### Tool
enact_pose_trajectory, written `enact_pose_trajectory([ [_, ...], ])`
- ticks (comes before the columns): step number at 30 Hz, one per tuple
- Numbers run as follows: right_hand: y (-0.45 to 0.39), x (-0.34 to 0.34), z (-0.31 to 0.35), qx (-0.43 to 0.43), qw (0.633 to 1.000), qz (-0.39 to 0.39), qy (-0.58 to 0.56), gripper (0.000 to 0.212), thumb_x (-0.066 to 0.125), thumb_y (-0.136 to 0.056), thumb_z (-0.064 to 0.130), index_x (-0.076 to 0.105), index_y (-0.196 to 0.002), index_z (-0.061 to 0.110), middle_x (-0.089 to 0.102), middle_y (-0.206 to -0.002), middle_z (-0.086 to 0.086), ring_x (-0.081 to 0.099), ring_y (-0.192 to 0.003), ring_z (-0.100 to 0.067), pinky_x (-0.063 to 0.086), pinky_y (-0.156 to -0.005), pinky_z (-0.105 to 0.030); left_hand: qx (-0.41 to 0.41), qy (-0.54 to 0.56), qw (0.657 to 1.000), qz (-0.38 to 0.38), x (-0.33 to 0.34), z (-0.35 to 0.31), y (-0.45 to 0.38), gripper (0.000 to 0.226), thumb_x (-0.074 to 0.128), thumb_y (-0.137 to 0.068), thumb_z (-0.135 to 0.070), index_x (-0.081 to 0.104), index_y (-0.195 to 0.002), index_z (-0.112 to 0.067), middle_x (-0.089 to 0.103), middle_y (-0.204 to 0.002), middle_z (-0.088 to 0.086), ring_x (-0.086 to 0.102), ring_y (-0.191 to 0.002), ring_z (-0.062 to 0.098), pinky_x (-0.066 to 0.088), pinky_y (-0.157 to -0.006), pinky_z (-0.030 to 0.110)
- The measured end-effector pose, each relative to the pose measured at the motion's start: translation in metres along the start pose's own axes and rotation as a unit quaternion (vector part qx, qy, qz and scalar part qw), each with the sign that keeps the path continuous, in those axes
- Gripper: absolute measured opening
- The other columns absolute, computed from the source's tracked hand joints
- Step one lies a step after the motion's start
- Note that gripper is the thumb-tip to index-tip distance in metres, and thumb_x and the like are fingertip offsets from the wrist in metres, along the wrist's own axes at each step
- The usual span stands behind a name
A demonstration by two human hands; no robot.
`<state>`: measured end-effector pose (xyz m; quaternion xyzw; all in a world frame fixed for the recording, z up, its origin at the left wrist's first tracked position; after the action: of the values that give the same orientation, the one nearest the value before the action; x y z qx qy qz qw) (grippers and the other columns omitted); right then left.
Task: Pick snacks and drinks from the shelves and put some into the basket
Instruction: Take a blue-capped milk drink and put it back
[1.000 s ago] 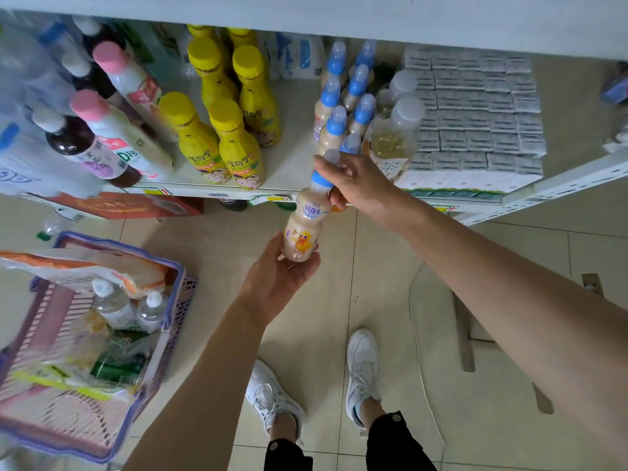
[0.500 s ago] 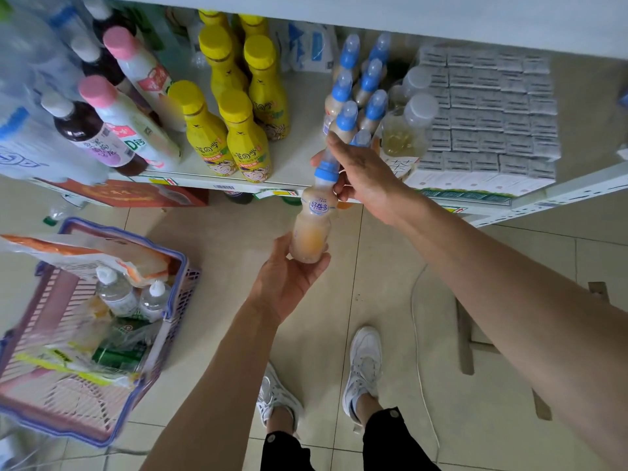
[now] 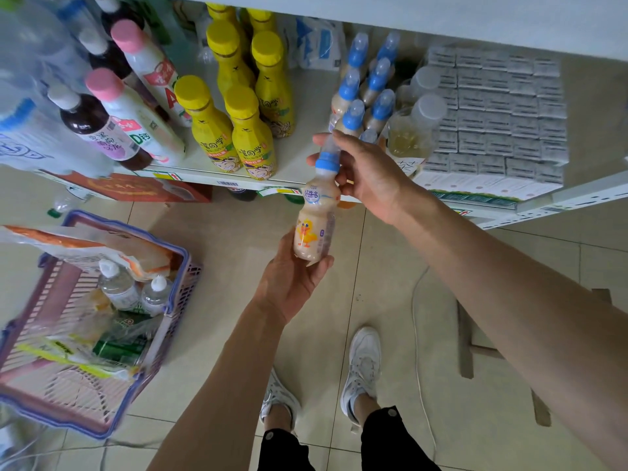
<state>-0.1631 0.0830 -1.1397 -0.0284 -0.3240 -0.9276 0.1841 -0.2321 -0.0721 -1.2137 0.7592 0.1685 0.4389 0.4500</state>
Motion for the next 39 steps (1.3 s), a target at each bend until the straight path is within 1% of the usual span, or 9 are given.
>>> enact_pose_trajectory([
  [5,-0.001,-0.005,-0.001,-0.016,1.000,-0.014,0.009,0.024,0.058,-0.093,0.029,0.070,-0.111,0.018,0.072,-0.101,-0.011,0.037,-0.060,-0.013,0.039,-0.060,-0.027,0.005,-0.036,0.999,0.004,0.000,-0.001,0.002,0.042,0.041,-0.101,-0.044,0.064,-0.099,-0.009,0.065,-0.075,0.006,0.059,-0.049,0.013,0.050,-0.044,0.018],
  [10,-0.003,-0.006,-0.002,-0.028,0.996,-0.043,0.069,0.017,0.056,-0.097,0.029,0.069,-0.103,0.020,0.070,-0.098,-0.009,0.036,-0.052,-0.008,0.036,-0.054,-0.021,0.026,-0.005,1.000,0.017,-0.002,-0.002,0.003,0.033,0.044,-0.102,-0.028,0.062,-0.107,-0.001,0.069,-0.095,0.018,0.069,-0.083,0.028,0.062,-0.075,0.039],
  [13,-0.005,-0.009,-0.003,-0.034,0.990,-0.080,0.111,0.022,0.060,-0.095,0.032,0.066,-0.104,0.013,0.064,-0.095,-0.009,0.038,-0.041,0.000,0.034,-0.046,-0.016,0.049,0.019,0.998,0.039,-0.003,-0.004,0.005,0.017,0.052,-0.097,-0.019,0.058,-0.106,-0.005,0.060,-0.114,0.020,0.060,-0.105,0.037,0.059,-0.080,0.049],
  [18,-0.006,-0.015,-0.004,-0.027,0.985,-0.110,0.128,0.017,0.063,-0.093,0.036,0.057,-0.089,0.020,0.051,-0.073,0.005,0.041,-0.049,-0.007,0.037,-0.049,-0.020,0.078,0.011,0.993,0.090,0.003,-0.007,0.012,0.012,0.065,-0.086,-0.008,0.058,-0.093,-0.014,0.063,-0.109,0.018,0.060,-0.107,0.041,0.055,-0.091,0.050],
  [21,-0.006,-0.017,-0.003,-0.023,0.984,-0.108,0.137,0.023,0.064,-0.092,0.039,0.055,-0.093,0.018,0.051,-0.071,0.002,0.040,-0.048,-0.009,0.038,-0.052,-0.023,0.070,0.029,0.990,0.118,0.009,-0.004,0.014,0.024,0.072,-0.076,-0.008,0.057,-0.094,-0.012,0.067,-0.108,0.017,0.066,-0.103,0.039,0.057,-0.088,0.045],
  [25,-0.007,-0.018,-0.003,-0.018,0.987,-0.103,0.118,0.022,0.063,-0.092,0.040,0.054,-0.092,0.019,0.071,-0.091,-0.009,0.043,-0.047,-0.009,0.043,-0.058,-0.026,0.045,0.058,0.989,0.125,0.011,-0.001,0.015,0.021,0.073,-0.081,-0.009,0.062,-0.098,-0.005,0.061,-0.121,0.018,0.056,-0.122,0.045,0.059,-0.080,0.039],
  [30,-0.007,-0.017,-0.009,0.007,0.996,-0.084,0.006,0.015,0.051,-0.099,0.034,0.053,-0.094,0.020,0.068,-0.098,-0.016,0.051,-0.068,-0.021,0.044,-0.063,-0.029,0.001,0.058,0.987,0.153,0.015,0.002,0.018,0.062,0.096,-0.053,-0.022,0.071,-0.108,-0.007,0.069,-0.116,0.015,0.067,-0.106,0.042,0.061,-0.064,0.028],
  [35,-0.010,-0.019,-0.008,-0.007,0.997,-0.079,-0.005,0.014,0.050,-0.100,0.026,0.056,-0.090,0.019,0.056,-0.095,-0.013,0.049,-0.067,-0.021,0.042,-0.062,-0.029,0.005,0.041,0.992,0.119,0.009,0.000,0.017,0.039,0.059,-0.085,-0.034,0.062,-0.117,-0.010,0.072,-0.107,0.015,0.073,-0.093,0.033,0.062,-0.063,0.027],
  [39,-0.011,-0.016,-0.002,-0.030,0.995,-0.074,0.054,0.015,0.057,-0.095,0.028,0.069,-0.099,0.021,0.054,-0.079,-0.001,0.043,-0.051,-0.011,0.042,-0.061,-0.028,0.015,0.041,0.992,0.115,0.004,-0.001,0.012,0.054,0.048,-0.095,-0.037,0.047,-0.138,-0.004,0.067,-0.116,0.027,0.070,-0.101,0.038,0.061,-0.079,0.037],
])
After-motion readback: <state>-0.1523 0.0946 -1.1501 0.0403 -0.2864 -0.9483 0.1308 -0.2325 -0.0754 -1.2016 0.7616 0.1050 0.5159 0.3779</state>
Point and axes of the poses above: each hand's wrist, its own y-axis away from the middle knuckle, its own x-axis out of the palm, z = x × y, the point moved 8 cm from there along -y, towards the middle knuckle
